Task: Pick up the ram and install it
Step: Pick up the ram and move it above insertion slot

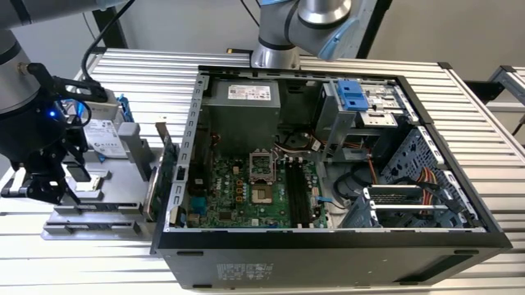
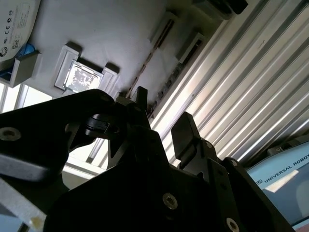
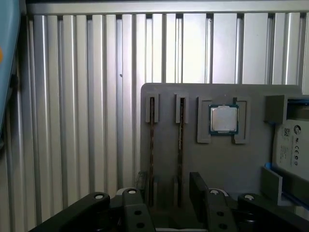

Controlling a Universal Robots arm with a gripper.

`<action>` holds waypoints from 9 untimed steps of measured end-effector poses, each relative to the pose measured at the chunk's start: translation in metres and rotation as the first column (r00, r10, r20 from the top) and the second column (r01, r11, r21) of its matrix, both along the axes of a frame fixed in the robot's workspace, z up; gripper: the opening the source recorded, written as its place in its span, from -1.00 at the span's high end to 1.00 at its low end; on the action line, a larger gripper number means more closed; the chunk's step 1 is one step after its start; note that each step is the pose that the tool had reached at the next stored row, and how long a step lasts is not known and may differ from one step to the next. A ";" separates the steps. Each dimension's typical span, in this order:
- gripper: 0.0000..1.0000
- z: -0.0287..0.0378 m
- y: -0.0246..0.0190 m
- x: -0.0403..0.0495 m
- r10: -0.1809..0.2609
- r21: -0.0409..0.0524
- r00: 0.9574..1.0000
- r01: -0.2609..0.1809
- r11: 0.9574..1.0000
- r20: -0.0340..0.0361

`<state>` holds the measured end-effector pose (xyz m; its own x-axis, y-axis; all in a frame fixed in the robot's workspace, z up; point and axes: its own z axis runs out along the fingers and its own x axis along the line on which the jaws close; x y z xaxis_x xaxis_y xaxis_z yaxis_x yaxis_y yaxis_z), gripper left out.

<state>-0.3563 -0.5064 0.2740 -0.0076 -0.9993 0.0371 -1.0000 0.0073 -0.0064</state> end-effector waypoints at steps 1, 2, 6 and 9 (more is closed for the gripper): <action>-1.00 -0.0004 0.0000 -0.0001 0.000 0.000 1.000 0.000 1.000 0.000; -1.00 -0.0006 0.0000 -0.0001 0.000 0.000 1.000 0.000 1.000 0.000; -1.00 -0.0017 0.0000 -0.0003 0.000 0.000 1.000 0.000 1.000 0.000; -1.00 -0.0026 0.0000 -0.0003 0.000 0.000 1.000 0.000 1.000 0.000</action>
